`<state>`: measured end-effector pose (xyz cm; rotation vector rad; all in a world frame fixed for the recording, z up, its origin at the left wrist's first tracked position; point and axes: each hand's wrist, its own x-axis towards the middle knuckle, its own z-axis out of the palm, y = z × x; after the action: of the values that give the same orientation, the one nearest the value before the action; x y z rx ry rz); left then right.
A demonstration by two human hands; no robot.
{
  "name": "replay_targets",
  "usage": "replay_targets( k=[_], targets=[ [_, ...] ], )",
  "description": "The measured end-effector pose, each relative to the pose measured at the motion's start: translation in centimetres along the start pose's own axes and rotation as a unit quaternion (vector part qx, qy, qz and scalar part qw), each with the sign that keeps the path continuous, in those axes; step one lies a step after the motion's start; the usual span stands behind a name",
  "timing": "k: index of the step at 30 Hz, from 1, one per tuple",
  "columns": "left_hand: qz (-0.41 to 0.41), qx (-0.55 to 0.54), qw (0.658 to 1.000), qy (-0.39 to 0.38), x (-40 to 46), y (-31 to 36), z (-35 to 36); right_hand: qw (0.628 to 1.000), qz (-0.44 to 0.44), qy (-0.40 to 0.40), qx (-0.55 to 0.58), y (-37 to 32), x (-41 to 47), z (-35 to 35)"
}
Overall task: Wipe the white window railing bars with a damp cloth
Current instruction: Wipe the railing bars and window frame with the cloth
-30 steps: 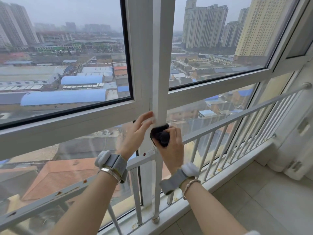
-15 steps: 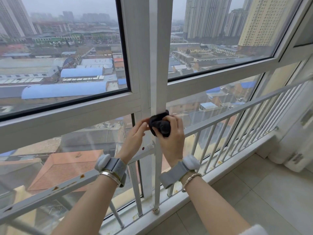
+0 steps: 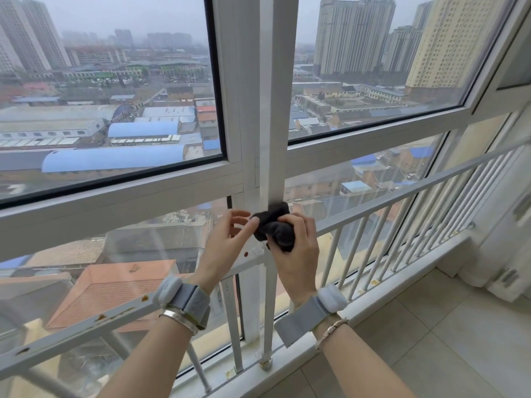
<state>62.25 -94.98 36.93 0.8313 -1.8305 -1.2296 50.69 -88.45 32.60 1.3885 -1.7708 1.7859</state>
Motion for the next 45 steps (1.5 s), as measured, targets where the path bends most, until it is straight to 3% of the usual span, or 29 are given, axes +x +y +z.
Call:
replay_targets(
  k=[3,5,7,12,16,20,26,33,36,41,45],
  targets=[
    [-0.032,-0.112,0.993,-0.033,-0.6,2.2,-0.9,0.991,-0.096,-0.086,0.022,-2.1,1.5,0.4],
    [0.01,-0.112,0.993,0.022,-0.4,3.4,-1.8,0.974,-0.182,-0.136,-0.002,-2.4,2.5,0.3],
    [0.047,-0.139,0.984,0.104,0.3,4.6,-3.3,0.965,-0.226,-0.131,-0.025,-2.2,3.8,0.0],
    [0.177,-0.044,0.957,0.226,3.7,8.8,-5.4,0.988,-0.154,0.001,-0.014,-2.2,7.7,-1.1],
    [0.263,0.031,0.934,0.239,7.3,11.2,-2.6,0.998,-0.053,-0.006,0.045,-3.3,11.2,-1.2],
    [0.292,0.045,0.927,0.232,7.9,8.2,0.1,0.996,-0.026,-0.026,0.075,-3.7,12.1,-1.2],
    [0.211,0.131,0.958,0.144,3.8,-1.7,1.0,0.996,-0.018,-0.005,0.082,-3.2,11.7,-0.6],
    [0.278,0.047,0.94,0.189,5.8,4.7,0.2,0.989,0.015,-0.015,0.145,-3.3,10.9,-0.2],
    [0.286,0.096,0.931,0.205,5.2,3.0,0.9,0.987,0.034,-0.018,0.155,-2.9,10.2,0.2],
    [0.171,0.196,0.95,0.172,1.5,-5.2,3.2,0.988,0.053,-0.024,0.143,-1.5,8.0,0.8],
    [0.109,0.156,0.966,0.175,1.2,-5.4,3.4,0.989,0.063,-0.045,0.127,-0.9,6.5,1.2]
  ],
)
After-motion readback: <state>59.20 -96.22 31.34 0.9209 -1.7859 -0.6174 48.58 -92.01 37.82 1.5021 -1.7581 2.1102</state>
